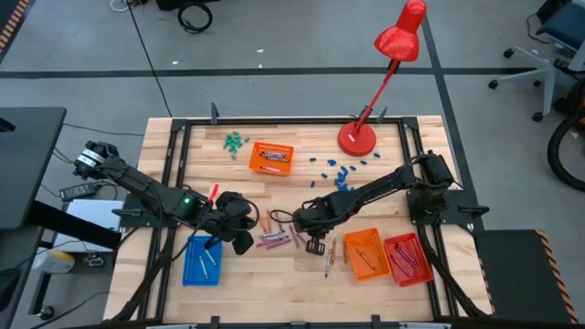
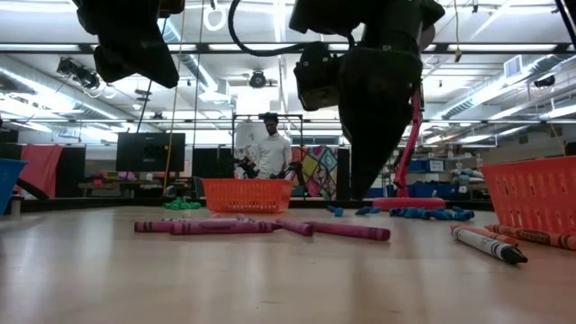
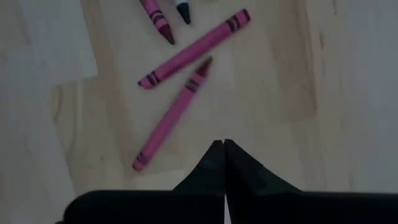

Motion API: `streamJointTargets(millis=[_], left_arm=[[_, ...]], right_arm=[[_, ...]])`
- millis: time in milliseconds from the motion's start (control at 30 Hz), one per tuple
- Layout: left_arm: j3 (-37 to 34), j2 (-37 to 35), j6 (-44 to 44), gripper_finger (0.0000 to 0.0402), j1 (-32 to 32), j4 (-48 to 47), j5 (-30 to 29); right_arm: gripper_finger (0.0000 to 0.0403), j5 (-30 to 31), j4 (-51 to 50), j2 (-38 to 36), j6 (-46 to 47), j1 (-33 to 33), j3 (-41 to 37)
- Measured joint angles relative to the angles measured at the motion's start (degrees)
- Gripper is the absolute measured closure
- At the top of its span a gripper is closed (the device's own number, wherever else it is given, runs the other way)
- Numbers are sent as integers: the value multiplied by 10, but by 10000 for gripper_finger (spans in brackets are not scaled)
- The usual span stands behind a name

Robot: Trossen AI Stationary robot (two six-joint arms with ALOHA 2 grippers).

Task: Sort crayons
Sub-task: Put the black crayon into the top orange bin

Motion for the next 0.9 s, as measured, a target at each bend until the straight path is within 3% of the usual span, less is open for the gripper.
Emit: streamJointTargets(millis=[133,500,733,900], left_arm=[[0,0,0,349,0,-1,0],[0,0,-2,349,0,-1,0],[0,9,-16,349,-15,31,-2],[-1,42,-18,349,-30,49,-1]], right_arm=[[378,-26,6,0,50,-2,2],[282,18,72,2,84,38,3],[273,22,51,0,89,38,3],[273,19,-25,-35,109,30,3]])
